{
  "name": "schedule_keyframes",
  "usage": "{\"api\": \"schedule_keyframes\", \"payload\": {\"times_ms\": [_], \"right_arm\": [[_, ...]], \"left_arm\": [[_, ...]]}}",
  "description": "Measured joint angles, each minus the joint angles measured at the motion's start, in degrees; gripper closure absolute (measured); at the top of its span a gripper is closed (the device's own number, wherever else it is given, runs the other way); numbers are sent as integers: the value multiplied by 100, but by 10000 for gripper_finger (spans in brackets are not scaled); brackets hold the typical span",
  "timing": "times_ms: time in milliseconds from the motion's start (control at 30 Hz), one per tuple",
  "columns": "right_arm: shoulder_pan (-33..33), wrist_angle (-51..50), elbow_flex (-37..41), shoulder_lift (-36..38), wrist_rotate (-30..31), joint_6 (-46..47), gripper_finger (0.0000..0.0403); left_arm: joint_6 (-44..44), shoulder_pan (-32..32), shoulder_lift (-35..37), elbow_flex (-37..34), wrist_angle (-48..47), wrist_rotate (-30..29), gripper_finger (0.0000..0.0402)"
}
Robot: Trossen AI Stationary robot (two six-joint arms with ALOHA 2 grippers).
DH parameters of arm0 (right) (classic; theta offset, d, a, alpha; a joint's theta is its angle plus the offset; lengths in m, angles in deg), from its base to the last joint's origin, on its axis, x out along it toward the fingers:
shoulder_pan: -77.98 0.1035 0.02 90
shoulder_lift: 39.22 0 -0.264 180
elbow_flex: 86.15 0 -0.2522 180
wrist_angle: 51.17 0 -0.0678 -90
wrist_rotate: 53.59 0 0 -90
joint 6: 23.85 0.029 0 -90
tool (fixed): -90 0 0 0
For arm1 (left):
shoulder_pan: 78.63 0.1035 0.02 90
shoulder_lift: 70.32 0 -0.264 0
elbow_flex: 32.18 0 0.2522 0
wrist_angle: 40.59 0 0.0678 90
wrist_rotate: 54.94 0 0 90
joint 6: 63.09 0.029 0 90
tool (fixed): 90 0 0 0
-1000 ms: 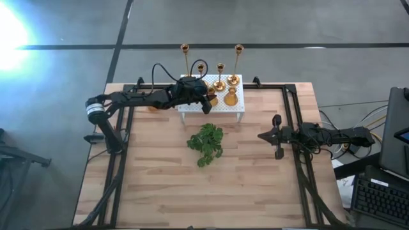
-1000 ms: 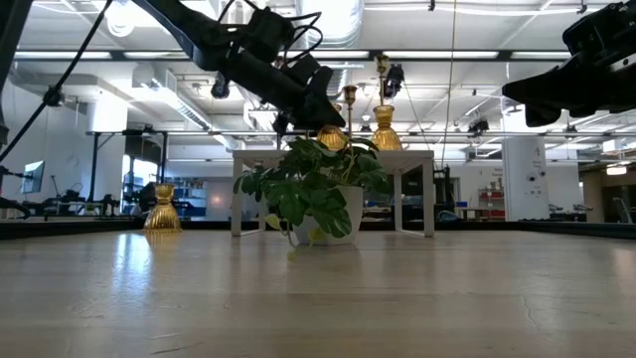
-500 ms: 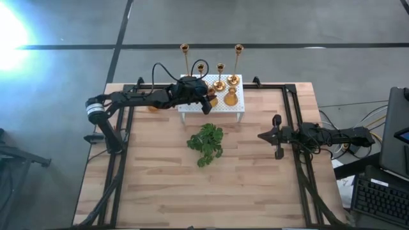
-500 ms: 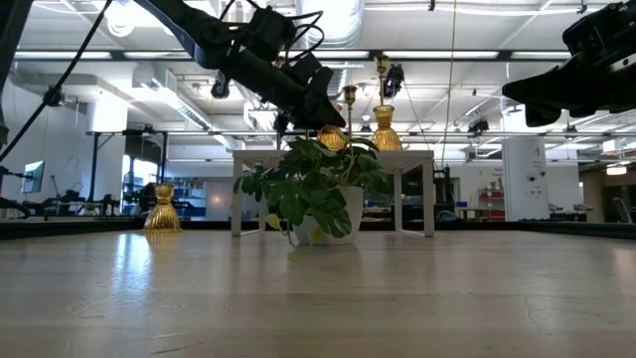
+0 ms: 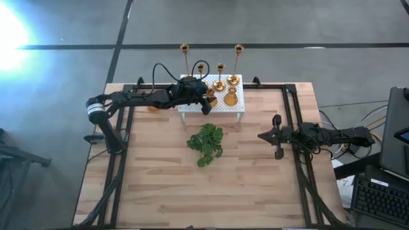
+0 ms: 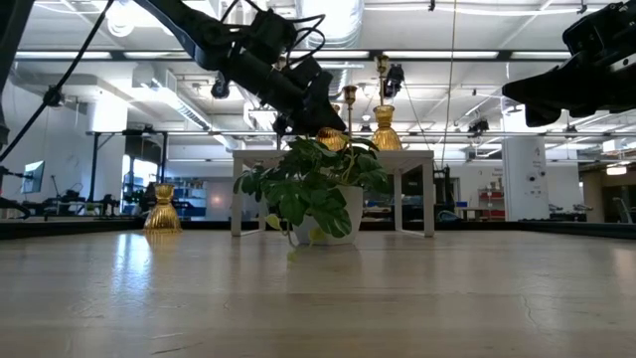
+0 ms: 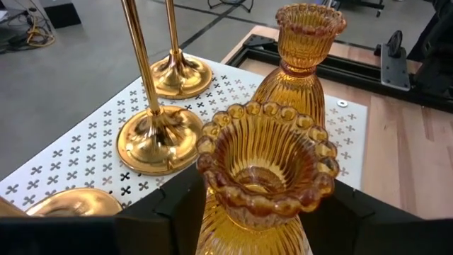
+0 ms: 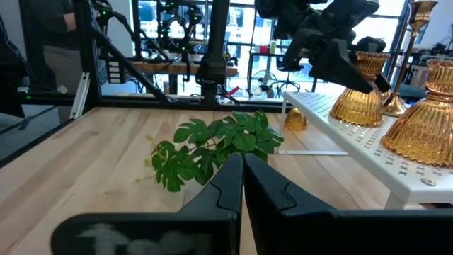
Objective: Pick & Place candle stick holders
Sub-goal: Align the bottom yellow glass candle holder with the other yellow glass candle holder on the shelf, then align the yellow glass candle holder with the other yellow glass candle holder on the shelf
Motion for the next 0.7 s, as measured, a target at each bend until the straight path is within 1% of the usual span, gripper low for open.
{"api": "schedule_keyframes", "payload": {"times_ms": [100,200,500,600,700], "right_arm": [[0,0,0,0,2,0,394],[0,-1,1,0,2,1,394],[0,0,0,0,0,2,394],[0,0,0,0,0,2,394],[0,0,0,0,0,1,394]], "left_arm": [[-19,0,-2,0,2,0,191],[-28,0,-4,-2,9,0,172],[-28,2,-4,-2,41,42,86],[-9,2,-4,-2,41,48,72],[-8,2,-4,-2,41,48,68]]}}
